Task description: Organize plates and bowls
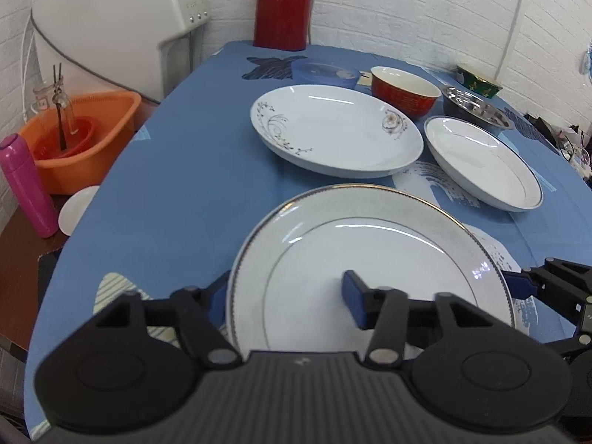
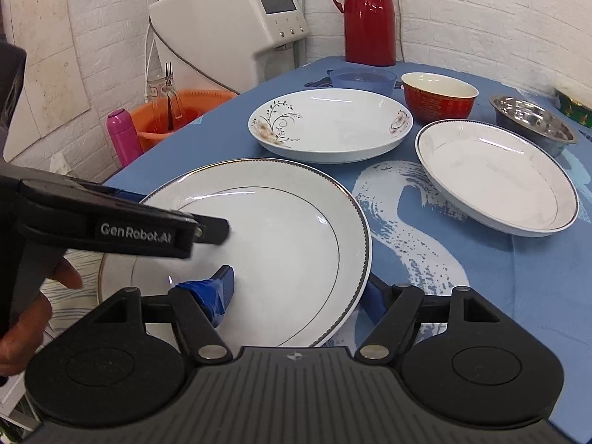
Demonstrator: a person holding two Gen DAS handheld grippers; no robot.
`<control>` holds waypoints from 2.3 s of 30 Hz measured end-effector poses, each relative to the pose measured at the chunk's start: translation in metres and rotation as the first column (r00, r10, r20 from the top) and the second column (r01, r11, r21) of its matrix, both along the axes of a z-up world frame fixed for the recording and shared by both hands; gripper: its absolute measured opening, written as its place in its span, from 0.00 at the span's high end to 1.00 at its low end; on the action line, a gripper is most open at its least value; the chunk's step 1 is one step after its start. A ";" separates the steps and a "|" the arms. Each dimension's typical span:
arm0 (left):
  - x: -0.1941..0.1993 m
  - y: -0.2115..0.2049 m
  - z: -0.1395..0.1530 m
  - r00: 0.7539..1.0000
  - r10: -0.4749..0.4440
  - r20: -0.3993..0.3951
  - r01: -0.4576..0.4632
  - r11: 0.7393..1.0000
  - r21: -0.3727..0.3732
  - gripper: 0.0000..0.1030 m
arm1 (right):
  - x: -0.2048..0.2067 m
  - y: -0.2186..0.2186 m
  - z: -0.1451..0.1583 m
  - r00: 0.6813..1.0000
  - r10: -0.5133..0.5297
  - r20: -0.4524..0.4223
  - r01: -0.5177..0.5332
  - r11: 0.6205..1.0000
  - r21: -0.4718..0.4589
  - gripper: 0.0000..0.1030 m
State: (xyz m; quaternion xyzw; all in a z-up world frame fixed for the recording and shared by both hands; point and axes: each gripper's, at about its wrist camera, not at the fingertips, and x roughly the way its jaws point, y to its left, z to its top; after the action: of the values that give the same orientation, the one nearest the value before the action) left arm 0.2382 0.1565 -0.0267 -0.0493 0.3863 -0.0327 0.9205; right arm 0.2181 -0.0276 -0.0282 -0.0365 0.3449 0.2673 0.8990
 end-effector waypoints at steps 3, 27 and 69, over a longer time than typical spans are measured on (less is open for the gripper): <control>-0.005 0.002 0.007 0.999 0.012 0.041 -0.011 1.000 -0.005 0.32 | 0.001 -0.018 0.012 0.999 -0.051 0.001 0.051 0.997 0.059 0.45; 0.171 0.072 0.023 0.996 0.044 -0.078 -0.058 0.981 -0.186 0.28 | 0.230 0.009 0.017 0.994 -0.017 -0.105 0.011 0.998 -0.062 0.44; 0.161 0.062 0.005 0.998 0.053 -0.028 -0.054 0.997 -0.059 0.64 | 0.188 0.026 -0.001 0.999 0.009 0.031 -0.008 0.999 -0.037 0.39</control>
State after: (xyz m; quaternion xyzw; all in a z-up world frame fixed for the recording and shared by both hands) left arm 0.3992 0.2186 -0.0218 -0.0878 0.3957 -0.0190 0.9140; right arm 0.4060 -0.0017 -0.0296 -0.0590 0.3354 0.2640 0.9024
